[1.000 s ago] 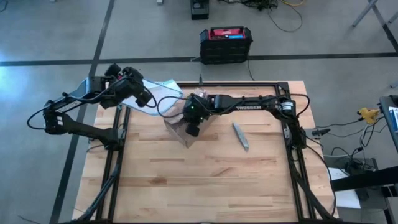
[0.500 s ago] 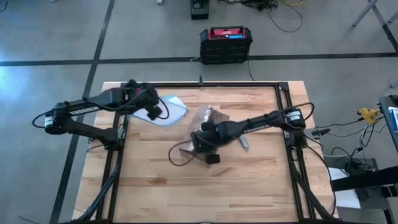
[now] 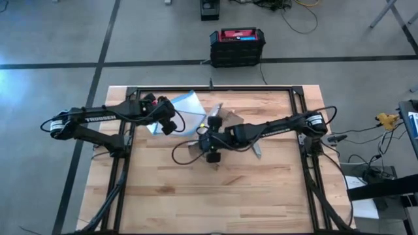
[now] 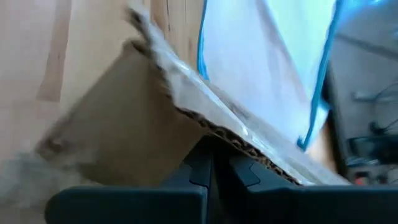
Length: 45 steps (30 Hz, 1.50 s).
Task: Unpack boxes
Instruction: Remove the white charger cable from the cardboard box
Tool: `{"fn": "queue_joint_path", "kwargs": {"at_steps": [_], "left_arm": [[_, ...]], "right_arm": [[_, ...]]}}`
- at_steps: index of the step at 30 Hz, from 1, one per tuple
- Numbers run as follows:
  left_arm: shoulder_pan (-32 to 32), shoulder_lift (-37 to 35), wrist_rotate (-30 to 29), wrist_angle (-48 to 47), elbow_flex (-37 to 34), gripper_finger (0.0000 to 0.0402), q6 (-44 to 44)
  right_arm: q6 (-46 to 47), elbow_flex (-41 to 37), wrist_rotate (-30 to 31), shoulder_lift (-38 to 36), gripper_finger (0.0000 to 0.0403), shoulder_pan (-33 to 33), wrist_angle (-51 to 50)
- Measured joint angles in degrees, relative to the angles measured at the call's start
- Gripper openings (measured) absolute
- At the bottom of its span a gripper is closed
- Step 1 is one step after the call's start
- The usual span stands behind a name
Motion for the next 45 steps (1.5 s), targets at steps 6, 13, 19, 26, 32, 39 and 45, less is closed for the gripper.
{"fn": "queue_joint_path", "kwargs": {"at_steps": [6, 13, 19, 26, 32, 39, 45], "left_arm": [[0.0, 0.0, 0.0, 0.3, 0.0, 0.0000, 0.0], [-0.1, 0.0, -0.1, -0.2, 0.0, 0.0000, -0.3], [-0.1, 0.0, -0.1, 1.1, 0.0, 0.0000, -0.3], [-0.1, 0.0, -0.1, 1.2, 0.0, 0.0000, -0.3], [-0.1, 0.0, -0.1, 1.2, 0.0, 0.0000, -0.5], [-0.1, 0.0, -0.1, 1.2, 0.0, 0.0000, -0.5], [-0.1, 0.0, -0.1, 1.2, 0.0, 0.0000, -0.5]], "right_arm": [[-2.0, -0.7, -8.0, 0.1, 0.0000, -3.9, -2.1], [-5.8, 3.3, -22.4, -0.3, 0.0000, -7.5, -20.0], [-8.4, 7.7, -30.5, -0.4, 0.0000, -7.8, -31.1], [-8.3, 8.6, -39.9, -0.4, 0.0000, -7.7, -36.6], [-2.9, 8.6, -28.6, -0.4, 0.0000, -7.6, -35.0], [-1.2, 8.6, -21.1, -0.4, 0.0000, -7.1, -32.0], [-1.3, 8.6, -11.3, -1.3, 0.0000, -7.0, -25.7]]}}
